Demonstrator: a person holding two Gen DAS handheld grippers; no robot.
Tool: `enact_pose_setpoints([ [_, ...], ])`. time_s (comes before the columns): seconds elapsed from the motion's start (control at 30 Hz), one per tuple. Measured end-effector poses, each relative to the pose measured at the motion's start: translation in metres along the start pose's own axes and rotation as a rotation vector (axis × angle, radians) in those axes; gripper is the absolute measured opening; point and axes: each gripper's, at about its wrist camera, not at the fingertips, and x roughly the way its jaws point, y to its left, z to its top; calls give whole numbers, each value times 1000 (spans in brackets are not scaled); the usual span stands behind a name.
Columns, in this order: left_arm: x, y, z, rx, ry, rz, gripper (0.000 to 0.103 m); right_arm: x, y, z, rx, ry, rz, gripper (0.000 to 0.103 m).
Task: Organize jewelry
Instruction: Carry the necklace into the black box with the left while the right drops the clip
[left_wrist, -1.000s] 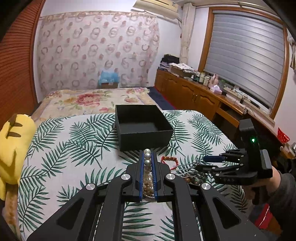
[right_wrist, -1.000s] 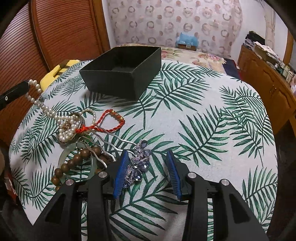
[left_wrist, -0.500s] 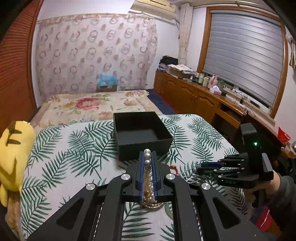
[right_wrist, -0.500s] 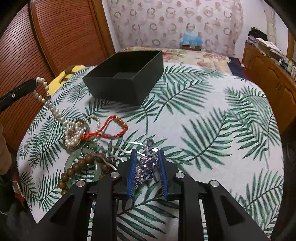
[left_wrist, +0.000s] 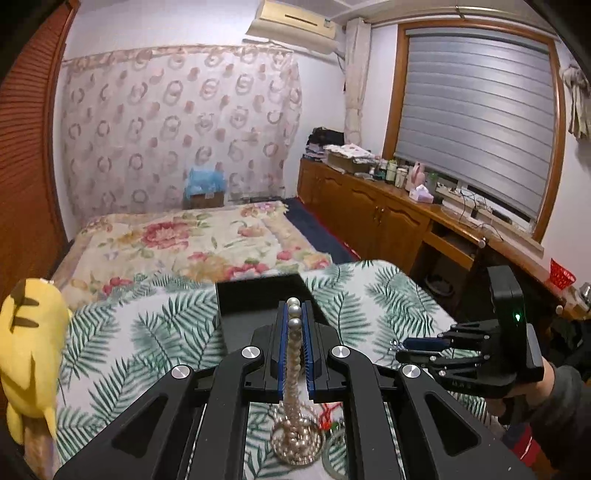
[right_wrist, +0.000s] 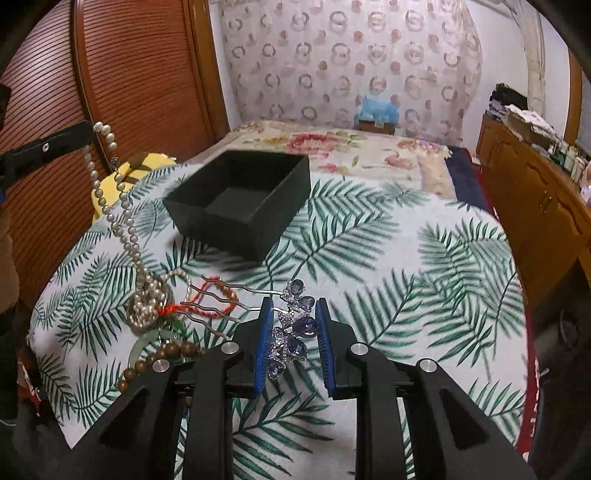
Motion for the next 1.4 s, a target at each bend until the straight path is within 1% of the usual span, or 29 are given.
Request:
enact_pose_setpoints([
  [0.4,3,2,65,48,-80,19,7,-17,-7,49,-33,-107,13,25],
  [0.53,8,5,86,55,-104,34,7,-14,-8,64,-45,-123,13,25],
  [0.67,18,16,95,45,-106,40,7,-5,-10,75,-45,-129,25,25],
  [0.8,36,26,93,23,-79,40,7,7,-8,84,-54,-124,34,25],
  [0.97,71,46,73,-22,1,31,7,32,4,92,-92,-107,32,25],
  [1.17,95,59,61,-43,60,28,7,60,17,99,-118,-84,50,25],
  [1.23,96,61,56,-42,65,33,11,66,22,100,-133,-79,50,25],
  [1.3,96,63,51,-45,71,38,25,73,31,102,-157,-72,51,25],
  [1.4,90,66,37,-40,73,75,33,82,41,104,-190,-62,40,25],
])
